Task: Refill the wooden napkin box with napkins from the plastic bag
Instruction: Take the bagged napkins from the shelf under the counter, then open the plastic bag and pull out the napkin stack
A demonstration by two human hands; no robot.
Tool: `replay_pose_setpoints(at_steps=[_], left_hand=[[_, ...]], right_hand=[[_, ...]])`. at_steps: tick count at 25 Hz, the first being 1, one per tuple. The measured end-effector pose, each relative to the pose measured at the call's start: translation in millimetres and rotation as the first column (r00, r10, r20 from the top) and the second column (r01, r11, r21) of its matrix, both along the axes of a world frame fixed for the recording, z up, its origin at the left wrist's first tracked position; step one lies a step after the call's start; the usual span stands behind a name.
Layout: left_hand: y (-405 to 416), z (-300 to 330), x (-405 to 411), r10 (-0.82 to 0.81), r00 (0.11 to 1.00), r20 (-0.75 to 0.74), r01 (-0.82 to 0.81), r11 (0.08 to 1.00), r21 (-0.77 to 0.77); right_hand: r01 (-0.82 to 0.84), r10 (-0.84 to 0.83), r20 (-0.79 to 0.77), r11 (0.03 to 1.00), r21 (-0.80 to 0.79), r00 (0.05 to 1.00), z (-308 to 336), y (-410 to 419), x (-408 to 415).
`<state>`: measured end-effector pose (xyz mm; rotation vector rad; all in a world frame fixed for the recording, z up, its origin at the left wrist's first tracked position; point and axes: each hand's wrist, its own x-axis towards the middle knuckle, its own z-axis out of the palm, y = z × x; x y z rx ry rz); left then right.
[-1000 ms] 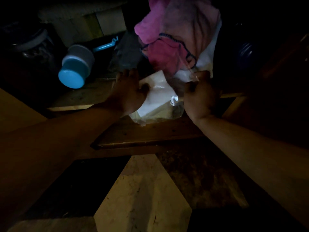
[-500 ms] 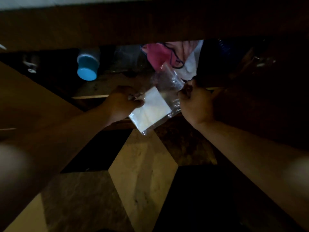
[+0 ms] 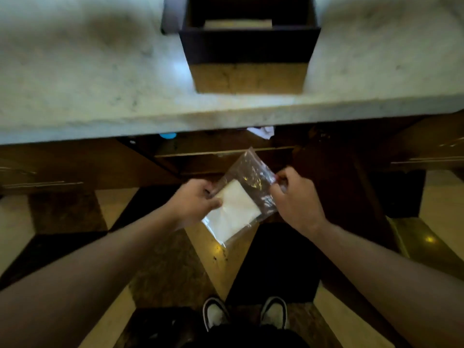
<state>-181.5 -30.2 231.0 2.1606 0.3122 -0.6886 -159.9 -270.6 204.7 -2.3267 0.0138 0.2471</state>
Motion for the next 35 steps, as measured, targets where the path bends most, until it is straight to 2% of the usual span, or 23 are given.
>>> replay_pose_setpoints(at_steps=[4, 11, 18, 23, 27, 30, 35], left_hand=[[-4, 88, -26, -0.002, 1.000, 0.020, 0.002, 1.000, -0.024], [-3, 219, -36, 0.088, 0.980, 0.180, -0.090, 0.996, 0.002], [26, 294, -38, 0.082, 0.940, 0.331, -0.109, 0.992, 0.064], [64, 305, -20, 0.146, 0.912, 0.383, -0.188, 0.979, 0.074], [101, 282, 19, 0.282, 0.889, 0.362, -0.291, 0.956, -0.030], [127, 252, 58, 0.282, 0.905, 0.317, -0.289, 0.957, -0.028], [161, 214, 124, 0.245, 0.933, 0.264, -0.239, 0.970, -0.052]], right_hand=[[-0.001, 0.000, 0.003, 0.990, 0.144, 1.000, 83, -10, -21], [-0.102, 0.062, 0.222, 0.980, 0.173, 0.973, 211, -8, -10], [-0.251, 0.197, 0.348, 0.961, 0.118, 0.916, 281, 13, 17], [-0.287, 0.225, 0.326, 0.945, 0.158, 0.918, 309, 53, 46], [-0.314, 0.233, 0.344, 0.928, 0.203, 0.910, 319, 106, 81], [-0.348, 0.275, 0.346, 0.922, 0.171, 0.897, 315, 142, 112], [-0.293, 0.244, 0.324, 0.950, 0.109, 0.914, 305, 185, 162]])
